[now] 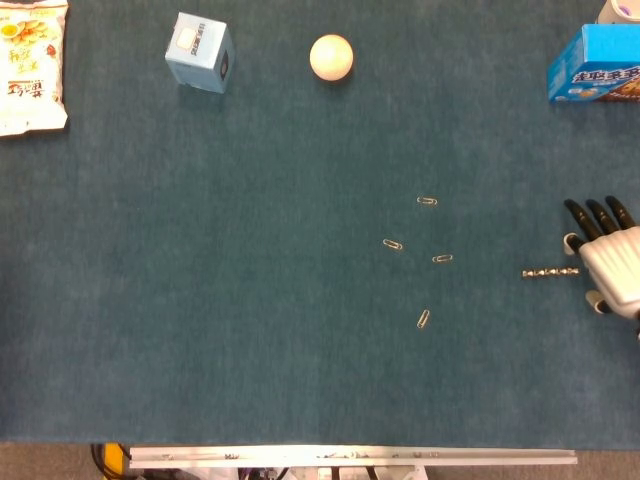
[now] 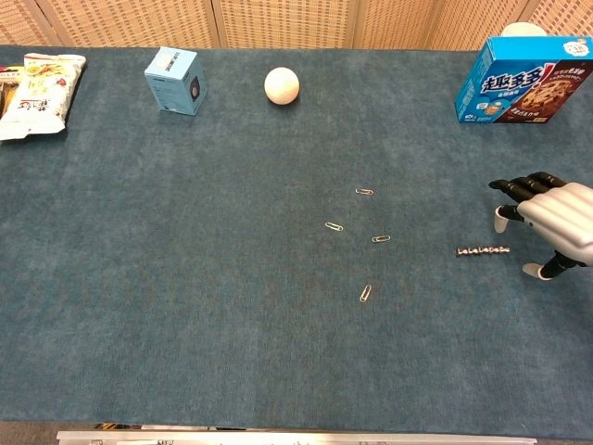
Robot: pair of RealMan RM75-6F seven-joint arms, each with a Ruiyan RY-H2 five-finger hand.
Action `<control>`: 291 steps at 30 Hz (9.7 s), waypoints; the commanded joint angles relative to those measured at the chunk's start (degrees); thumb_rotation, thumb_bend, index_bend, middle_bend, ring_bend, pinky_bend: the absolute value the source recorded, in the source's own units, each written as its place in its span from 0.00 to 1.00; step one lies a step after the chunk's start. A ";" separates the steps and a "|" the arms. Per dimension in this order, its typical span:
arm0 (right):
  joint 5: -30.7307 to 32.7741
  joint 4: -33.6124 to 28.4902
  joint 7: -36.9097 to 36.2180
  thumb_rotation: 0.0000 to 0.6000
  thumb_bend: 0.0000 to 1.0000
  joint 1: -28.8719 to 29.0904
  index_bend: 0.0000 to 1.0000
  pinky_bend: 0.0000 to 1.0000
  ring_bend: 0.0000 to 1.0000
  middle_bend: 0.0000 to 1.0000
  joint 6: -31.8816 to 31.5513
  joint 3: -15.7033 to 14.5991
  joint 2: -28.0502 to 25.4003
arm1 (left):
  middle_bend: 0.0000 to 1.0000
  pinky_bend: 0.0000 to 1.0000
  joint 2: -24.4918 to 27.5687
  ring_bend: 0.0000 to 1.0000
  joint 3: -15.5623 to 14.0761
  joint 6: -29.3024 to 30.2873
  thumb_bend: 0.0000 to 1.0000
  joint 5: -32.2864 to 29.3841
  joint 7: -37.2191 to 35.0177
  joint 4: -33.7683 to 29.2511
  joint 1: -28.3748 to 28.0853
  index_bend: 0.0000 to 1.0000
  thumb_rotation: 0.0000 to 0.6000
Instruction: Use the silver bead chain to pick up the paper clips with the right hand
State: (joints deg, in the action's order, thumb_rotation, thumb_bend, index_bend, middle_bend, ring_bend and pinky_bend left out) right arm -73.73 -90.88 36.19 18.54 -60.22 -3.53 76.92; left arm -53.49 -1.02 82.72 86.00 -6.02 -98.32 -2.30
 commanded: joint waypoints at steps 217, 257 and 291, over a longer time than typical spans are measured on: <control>-8.32 -11.89 -12.24 1.00 0.33 4.93 0.74 0.05 0.00 0.19 -0.85 0.76 5.45 | 0.36 0.43 0.73 0.31 1.72 -0.22 0.00 -3.55 -1.65 0.92 0.67 0.40 1.00; 2.60 -1.74 -10.64 1.00 0.33 10.04 0.75 0.06 0.00 0.20 0.89 8.45 11.29 | 0.36 0.44 0.56 0.31 1.86 -0.96 0.00 -4.24 -1.16 1.12 0.51 0.40 1.00; 6.48 5.54 -14.34 1.00 0.33 12.09 0.75 0.06 0.00 0.19 1.46 10.24 15.40 | 0.36 0.44 0.47 0.31 1.93 -1.98 0.00 -4.97 -1.07 1.44 0.18 0.40 1.00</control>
State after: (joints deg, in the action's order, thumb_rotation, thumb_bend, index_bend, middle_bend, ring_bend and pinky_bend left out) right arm -67.25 -85.35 21.84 30.63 -58.75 6.72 92.31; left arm -53.02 0.91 80.73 81.03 -7.09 -96.88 -2.12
